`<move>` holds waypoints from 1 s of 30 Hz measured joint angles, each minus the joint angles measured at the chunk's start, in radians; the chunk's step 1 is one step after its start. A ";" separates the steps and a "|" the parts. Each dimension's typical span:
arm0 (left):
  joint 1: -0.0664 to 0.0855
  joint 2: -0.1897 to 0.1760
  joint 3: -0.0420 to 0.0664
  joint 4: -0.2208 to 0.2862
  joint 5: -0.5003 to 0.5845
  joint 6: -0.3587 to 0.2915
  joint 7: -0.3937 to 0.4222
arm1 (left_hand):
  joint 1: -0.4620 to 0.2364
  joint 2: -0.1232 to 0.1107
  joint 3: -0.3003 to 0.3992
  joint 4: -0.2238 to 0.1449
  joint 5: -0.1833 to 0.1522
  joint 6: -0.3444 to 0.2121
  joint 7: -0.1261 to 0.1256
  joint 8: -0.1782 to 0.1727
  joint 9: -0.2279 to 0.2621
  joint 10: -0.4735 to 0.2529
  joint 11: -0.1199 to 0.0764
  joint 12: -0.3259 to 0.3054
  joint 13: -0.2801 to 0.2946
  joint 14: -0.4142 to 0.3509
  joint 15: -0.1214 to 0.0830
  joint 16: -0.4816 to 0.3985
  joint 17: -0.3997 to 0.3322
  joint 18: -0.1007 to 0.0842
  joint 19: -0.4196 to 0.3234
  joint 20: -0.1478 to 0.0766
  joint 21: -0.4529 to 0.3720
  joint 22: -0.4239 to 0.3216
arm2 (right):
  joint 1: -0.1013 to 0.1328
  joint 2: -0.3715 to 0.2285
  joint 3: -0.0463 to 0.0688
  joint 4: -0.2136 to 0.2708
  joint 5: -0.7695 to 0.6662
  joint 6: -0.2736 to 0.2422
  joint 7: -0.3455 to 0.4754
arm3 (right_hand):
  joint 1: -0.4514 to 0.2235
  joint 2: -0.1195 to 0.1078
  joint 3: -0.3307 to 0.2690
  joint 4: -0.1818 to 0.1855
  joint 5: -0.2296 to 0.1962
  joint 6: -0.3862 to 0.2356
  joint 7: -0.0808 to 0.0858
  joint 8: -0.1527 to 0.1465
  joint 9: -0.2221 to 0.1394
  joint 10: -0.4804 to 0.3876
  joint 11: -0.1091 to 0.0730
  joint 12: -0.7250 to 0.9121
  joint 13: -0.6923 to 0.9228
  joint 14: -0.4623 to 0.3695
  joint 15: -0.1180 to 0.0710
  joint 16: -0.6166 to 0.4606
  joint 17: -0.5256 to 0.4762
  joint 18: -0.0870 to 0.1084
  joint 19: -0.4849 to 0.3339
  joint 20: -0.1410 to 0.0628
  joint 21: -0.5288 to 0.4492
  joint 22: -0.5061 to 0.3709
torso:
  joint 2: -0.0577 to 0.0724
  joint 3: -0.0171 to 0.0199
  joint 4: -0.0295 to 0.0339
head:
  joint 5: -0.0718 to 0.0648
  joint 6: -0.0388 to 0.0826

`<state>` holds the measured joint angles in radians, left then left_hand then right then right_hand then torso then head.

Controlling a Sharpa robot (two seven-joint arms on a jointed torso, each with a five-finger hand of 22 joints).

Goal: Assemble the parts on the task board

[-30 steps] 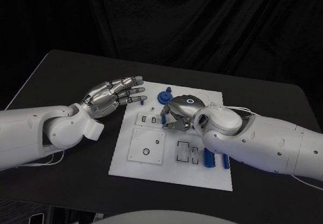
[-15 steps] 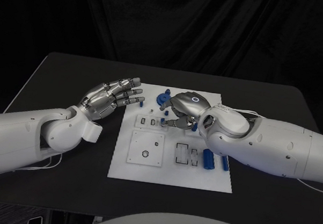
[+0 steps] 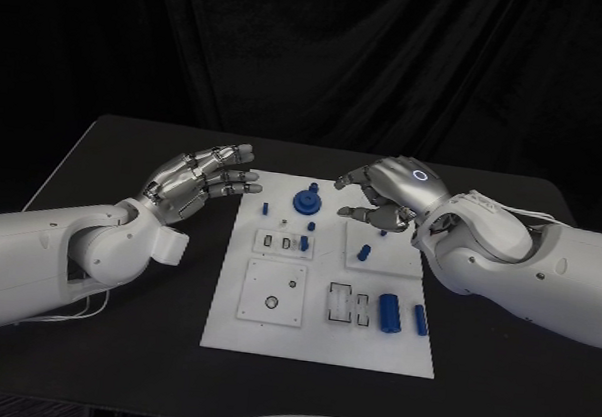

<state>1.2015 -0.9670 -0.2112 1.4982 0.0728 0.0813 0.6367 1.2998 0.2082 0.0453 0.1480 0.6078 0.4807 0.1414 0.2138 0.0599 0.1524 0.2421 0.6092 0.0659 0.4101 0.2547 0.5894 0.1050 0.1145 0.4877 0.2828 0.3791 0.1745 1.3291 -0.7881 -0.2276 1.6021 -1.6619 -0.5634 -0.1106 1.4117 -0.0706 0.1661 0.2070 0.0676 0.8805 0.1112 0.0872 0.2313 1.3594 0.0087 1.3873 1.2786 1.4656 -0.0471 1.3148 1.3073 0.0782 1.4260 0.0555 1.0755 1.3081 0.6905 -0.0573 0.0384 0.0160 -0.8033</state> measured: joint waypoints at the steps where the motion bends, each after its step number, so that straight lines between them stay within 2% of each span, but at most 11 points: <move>1: 0.006 0.001 -0.001 -0.001 0.000 -0.006 -0.005 | 0.000 0.000 0.002 0.002 -0.006 0.000 0.000 -0.001 0.000 0.009 0.009 0.020 0.003 0.009 -0.001 0.013 0.003 0.000 0.002 0.001 0.006 0.004 | 0.002 -0.007 -0.002 0.002 0.001 -0.001 0.000 | 0.001 0.001 0.001 0.001 0.002 0.002 0.000 0.000 0.000 0.000 0.000 0.000 -0.002 0.000 0.000 -0.004 0.000 0.000 0.000 0.000 0.000 0.000 | -0.001 0.0001 0.0003 | 0.000 0.003; 5: 0.043 0.018 -0.001 -0.020 -0.003 -0.026 -0.048 | 0.003 -0.014 0.019 -0.003 -0.017 0.015 0.015 -0.003 0.001 0.054 0.046 0.075 0.010 0.017 -0.003 0.064 0.012 0.000 0.007 -0.004 0.034 0.019 | 0.009 -0.043 -0.012 0.007 0.007 -0.001 0.002 | 0.021 0.013 0.014 0.005 0.022 0.019 0.005 0.006 0.000 -0.019 0.008 -0.021 -0.026 0.000 0.000 -0.033 0.000 0.000 0.000 0.000 -0.031 0.000 | -0.009 0.0031 0.0008 | 0.006 0.007; 10: 0.096 0.044 0.000 -0.062 -0.081 -0.029 -0.153 | 0.012 -0.023 0.033 0.000 -0.056 0.050 0.022 0.002 0.004 0.122 0.051 0.119 0.014 0.030 -0.004 0.108 0.016 0.000 0.026 -0.006 0.070 0.037 | 0.013 -0.090 -0.018 0.010 0.012 0.016 0.002 | 0.027 0.019 0.021 0.012 0.032 0.033 0.005 0.012 0.000 -0.022 0.008 -0.031 -0.043 0.000 0.000 -0.044 0.000 0.000 -0.004 0.004 -0.042 0.000 | -0.019 0.0084 -0.0008 | 0.018 0.007; 14: 0.128 0.063 -0.001 -0.100 -0.186 -0.024 -0.237 | 0.026 -0.037 0.051 0.009 -0.079 0.096 0.027 0.009 0.005 0.204 0.049 0.149 0.014 0.057 -0.010 0.144 0.016 0.000 0.039 -0.008 0.104 0.055 | 0.014 -0.108 -0.019 0.006 0.015 0.040 0.001 | 0.027 0.019 0.025 0.016 0.032 0.036 0.002 0.012 0.000 -0.029 0.008 -0.037 -0.052 0.000 0.000 -0.052 0.000 0.000 -0.004 0.004 -0.047 0.000 | -0.029 0.0134 -0.0055 | 0.026 0.006; 16: 0.143 0.077 -0.001 -0.118 -0.240 -0.016 -0.273 | 0.015 -0.048 0.037 0.042 -0.169 0.145 0.032 0.021 0.009 0.244 0.044 0.154 0.009 0.074 -0.015 0.158 0.015 0.000 0.042 -0.011 0.121 0.064 | 0.015 -0.116 -0.019 0.002 0.016 0.053 0.000 | 0.027 0.019 0.024 0.018 0.032 0.036 0.002 0.012 -0.001 -0.029 0.008 -0.039 -0.054 0.000 0.000 -0.052 0.000 0.000 -0.004 0.004 -0.047 0.000 | -0.033 0.0157 -0.0072 | 0.027 0.007; 19: 0.166 0.106 -0.001 -0.147 -0.353 0.005 -0.322 | -0.019 -0.077 -0.034 0.122 -0.365 0.226 0.043 0.043 0.015 0.357 0.012 0.164 0.005 0.139 -0.039 0.178 0.007 0.001 0.068 -0.014 0.156 0.079 | 0.015 -0.132 -0.020 -0.005 0.017 0.074 -0.003 | 0.027 0.019 0.026 0.024 0.036 0.042 0.000 0.012 -0.001 -0.029 0.008 -0.040 -0.057 0.000 0.000 -0.056 0.000 0.000 -0.004 0.004 -0.047 0.000 | -0.039 0.0200 -0.0105 | 0.027 0.010; 21: 0.180 0.129 0.000 -0.158 -0.448 0.021 -0.349 | -0.061 -0.072 -0.086 0.134 -0.464 0.267 0.050 0.050 0.015 0.436 -0.015 0.162 0.003 0.204 -0.066 0.185 0.001 0.029 0.097 -0.015 0.184 0.090 | 0.015 -0.139 -0.021 -0.009 0.018 0.088 -0.006 | 0.031 0.024 0.026 0.024 0.037 0.044 0.001 0.012 -0.001 -0.029 0.008 -0.040 -0.057 0.000 0.000 -0.056 0.000 0.000 -0.004 0.004 -0.047 0.000 | -0.044 0.0240 -0.0118 | 0.025 0.011; 22: 0.186 0.139 0.000 -0.162 -0.491 0.028 -0.358 | -0.078 -0.069 -0.105 0.138 -0.487 0.281 0.053 0.051 0.015 0.466 -0.028 0.154 0.003 0.234 -0.078 0.188 0.000 0.041 0.111 -0.016 0.196 0.095 | 0.015 -0.141 -0.021 -0.011 0.018 0.094 -0.007 | 0.032 0.025 0.029 0.026 0.037 0.048 -0.002 0.013 -0.001 -0.029 0.007 -0.040 -0.057 0.000 0.000 -0.057 0.000 0.000 -0.004 0.004 -0.047 0.000 | -0.046 0.0259 -0.0118 | 0.024 0.009; 23: 0.191 0.148 0.000 -0.166 -0.533 0.035 -0.366 | -0.082 -0.065 -0.120 0.140 -0.498 0.296 0.055 0.051 0.015 0.503 -0.042 0.145 0.003 0.273 -0.091 0.192 0.000 0.056 0.127 -0.016 0.212 0.101 | 0.015 -0.141 -0.021 -0.012 0.018 0.100 -0.008 | 0.032 0.025 0.029 0.026 0.037 0.049 -0.004 0.016 -0.001 -0.031 0.005 -0.040 -0.059 0.000 0.000 -0.060 0.000 0.000 -0.004 0.004 -0.047 0.000 | -0.048 0.0276 -0.0119 | 0.024 0.007; 27: 0.207 0.197 0.000 -0.188 -0.723 0.058 -0.398 | -0.042 -0.034 -0.131 0.140 -0.487 0.328 0.048 0.049 0.013 0.615 -0.077 0.117 0.010 0.402 -0.128 0.221 0.026 0.057 0.185 -0.041 0.275 0.130 | 0.015 -0.140 -0.021 -0.019 0.019 0.119 -0.013 | 0.032 0.025 0.029 0.032 0.043 0.057 -0.005 0.016 -0.001 -0.032 0.004 -0.044 -0.062 0.000 0.000 -0.060 0.000 0.000 -0.004 0.004 -0.047 0.000 | -0.056 0.0349 -0.0119 | 0.025 0.000; 30: 0.213 0.246 0.000 -0.208 -0.860 0.072 -0.417 | -0.018 -0.023 -0.131 0.140 -0.486 0.340 0.035 0.039 0.011 0.660 -0.093 0.101 0.019 0.459 -0.146 0.249 0.056 0.057 0.206 -0.061 0.318 0.152 | 0.015 -0.139 -0.021 -0.023 0.019 0.133 -0.015 | 0.037 0.030 0.029 0.032 0.048 0.063 -0.004 0.020 -0.001 -0.032 0.004 -0.044 -0.062 0.000 0.000 -0.063 0.000 0.000 -0.004 0.004 -0.047 0.000 | -0.062 0.0403 -0.0137 | 0.030 -0.004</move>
<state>1.4142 -0.7213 -0.2116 1.2899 -0.7874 0.1537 0.2200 1.2819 0.1848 -0.0857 0.2880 0.1223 0.8207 0.1766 0.2526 0.0705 0.8128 0.1495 0.7098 0.0848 0.8691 0.1083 0.8387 0.1613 0.1710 0.6941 0.2219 0.6974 0.3270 1.3438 -0.9275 -0.2483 1.5787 -1.6426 -0.4309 -0.1259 1.4489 -0.0409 0.1948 0.2389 0.1161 0.9438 0.1074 0.1068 0.2303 1.3270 0.0127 1.3434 1.2162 1.4657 -0.0471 1.2522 1.3073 0.0783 1.4223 0.0592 1.0288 1.3077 0.6286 -0.0171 0.0247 0.0455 -0.8075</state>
